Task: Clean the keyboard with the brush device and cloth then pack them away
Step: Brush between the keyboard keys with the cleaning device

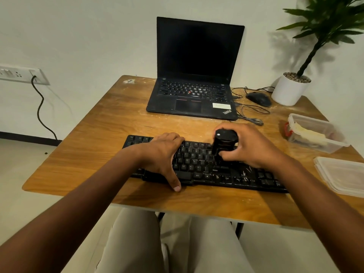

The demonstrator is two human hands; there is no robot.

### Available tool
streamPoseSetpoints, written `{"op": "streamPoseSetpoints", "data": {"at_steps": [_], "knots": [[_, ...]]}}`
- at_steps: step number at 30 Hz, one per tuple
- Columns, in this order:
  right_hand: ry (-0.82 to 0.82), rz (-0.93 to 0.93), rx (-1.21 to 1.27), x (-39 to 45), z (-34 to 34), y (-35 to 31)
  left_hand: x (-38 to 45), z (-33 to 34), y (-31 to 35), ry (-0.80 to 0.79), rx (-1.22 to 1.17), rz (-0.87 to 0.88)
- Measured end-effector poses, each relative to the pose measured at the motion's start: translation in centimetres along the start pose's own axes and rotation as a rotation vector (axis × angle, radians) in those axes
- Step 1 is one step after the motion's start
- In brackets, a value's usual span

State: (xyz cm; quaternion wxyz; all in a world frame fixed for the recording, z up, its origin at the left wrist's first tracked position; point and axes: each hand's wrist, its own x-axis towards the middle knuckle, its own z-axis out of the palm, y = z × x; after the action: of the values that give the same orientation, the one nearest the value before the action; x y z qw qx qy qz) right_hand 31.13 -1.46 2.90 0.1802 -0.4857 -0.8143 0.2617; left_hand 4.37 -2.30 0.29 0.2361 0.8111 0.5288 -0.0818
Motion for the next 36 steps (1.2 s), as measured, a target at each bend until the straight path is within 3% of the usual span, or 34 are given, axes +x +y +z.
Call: {"op": "streamPoseSetpoints", "data": {"at_steps": [3, 6, 11, 16, 19, 24, 32, 36], "knots": [[0.052, 0.036, 0.006, 0.3, -1.6, 0.5, 0.1, 0.0, 0.0, 0.001, 0.001, -0.005], [0.083, 0.050, 0.173, 2.1, -0.5, -0.6, 0.1, 0.0, 0.1, 0.003, 0.000, -0.009], [-0.056, -0.014, 0.189, 5.0, 1.6, -1.9, 0.0, -0.3, 0.4, -0.015, 0.005, -0.026], [-0.230, 0.091, 0.045, 4.5, -2.4, 0.6, -0.1, -0.2, 0.4, -0.017, 0.010, -0.014], [-0.166, 0.128, 0.111, 5.0, -3.5, 1.4, -0.1, -0.3, 0.3, -0.013, 0.012, -0.010], [-0.095, 0.089, 0.319, 7.3, 0.3, -0.7, -0.1, -0.3, 0.4, -0.026, 0.007, -0.026], [-0.218, 0.141, 0.046, 6.2, -2.7, 1.1, -0.1, -0.1, 0.2, -0.016, 0.010, -0.012], [-0.115, 0.110, 0.186, 6.0, -1.9, -0.4, -0.1, -0.2, 0.2, -0.015, 0.007, -0.014]]}}
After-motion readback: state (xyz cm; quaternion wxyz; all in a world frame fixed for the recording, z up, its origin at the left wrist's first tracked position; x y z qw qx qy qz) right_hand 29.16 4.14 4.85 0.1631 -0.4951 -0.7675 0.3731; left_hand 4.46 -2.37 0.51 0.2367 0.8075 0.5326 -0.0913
